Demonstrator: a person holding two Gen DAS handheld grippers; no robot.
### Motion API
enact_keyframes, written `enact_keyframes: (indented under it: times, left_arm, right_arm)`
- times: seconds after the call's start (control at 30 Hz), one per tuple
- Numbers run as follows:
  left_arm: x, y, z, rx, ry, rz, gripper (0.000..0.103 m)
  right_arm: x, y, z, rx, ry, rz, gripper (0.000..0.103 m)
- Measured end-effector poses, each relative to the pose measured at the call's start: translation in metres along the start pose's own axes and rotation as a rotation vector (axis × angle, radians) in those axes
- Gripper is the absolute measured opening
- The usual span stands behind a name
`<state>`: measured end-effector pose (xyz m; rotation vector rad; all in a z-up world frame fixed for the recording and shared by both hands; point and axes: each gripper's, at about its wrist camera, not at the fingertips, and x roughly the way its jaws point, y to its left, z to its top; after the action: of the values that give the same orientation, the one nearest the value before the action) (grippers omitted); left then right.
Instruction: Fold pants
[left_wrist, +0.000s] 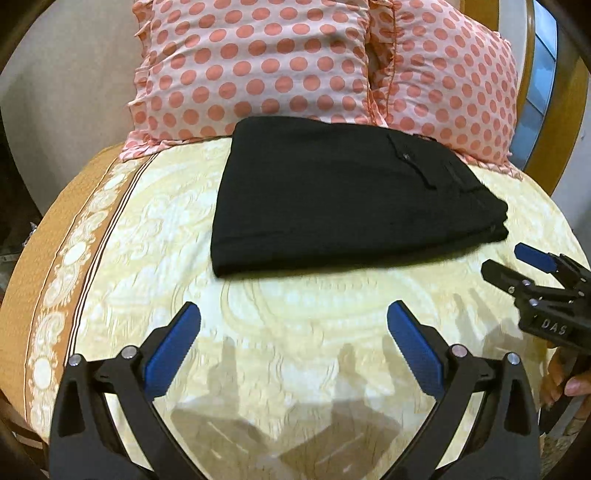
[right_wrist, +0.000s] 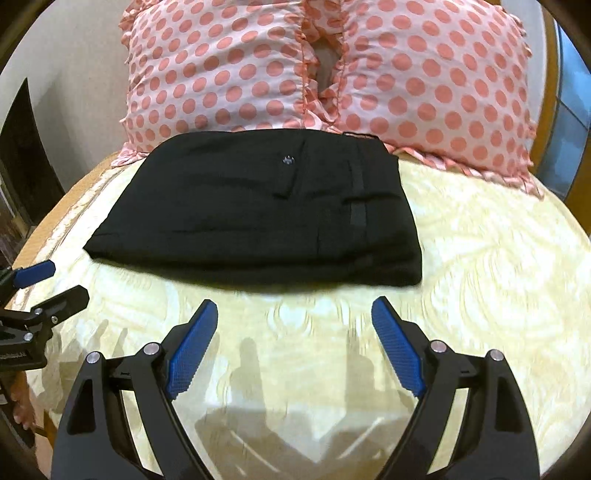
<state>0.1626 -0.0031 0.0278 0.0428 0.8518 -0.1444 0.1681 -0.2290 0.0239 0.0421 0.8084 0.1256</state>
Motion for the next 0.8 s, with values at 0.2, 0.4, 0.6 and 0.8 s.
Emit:
enact_keyframes:
  times: [0.2, 0.4, 0.6, 0.8]
  left_arm:
    - [-0.006, -0.001, -0.020, 0.000, -0.014, 0.041, 0.101]
    - [-0.001, 0.007, -0.031, -0.030, 0.019, 0.058, 0.101]
    - [-0.002, 0.013, -0.041, -0.059, 0.021, 0.075, 0.101]
    - [0.002, 0.016, -0.048, -0.069, 0.041, 0.077, 0.101]
  right_arm:
    - [-0.007, 0.005, -0.018, 0.006, 0.003, -0.024, 0.096]
    - [0.001, 0.011, -0.028, 0.001, 0.030, -0.040, 0.096]
    - [0.000, 0.012, -0.037, 0.017, 0.038, -0.055, 0.096]
    - [-0.004, 0.015, -0.045, 0.027, 0.041, -0.061, 0.097]
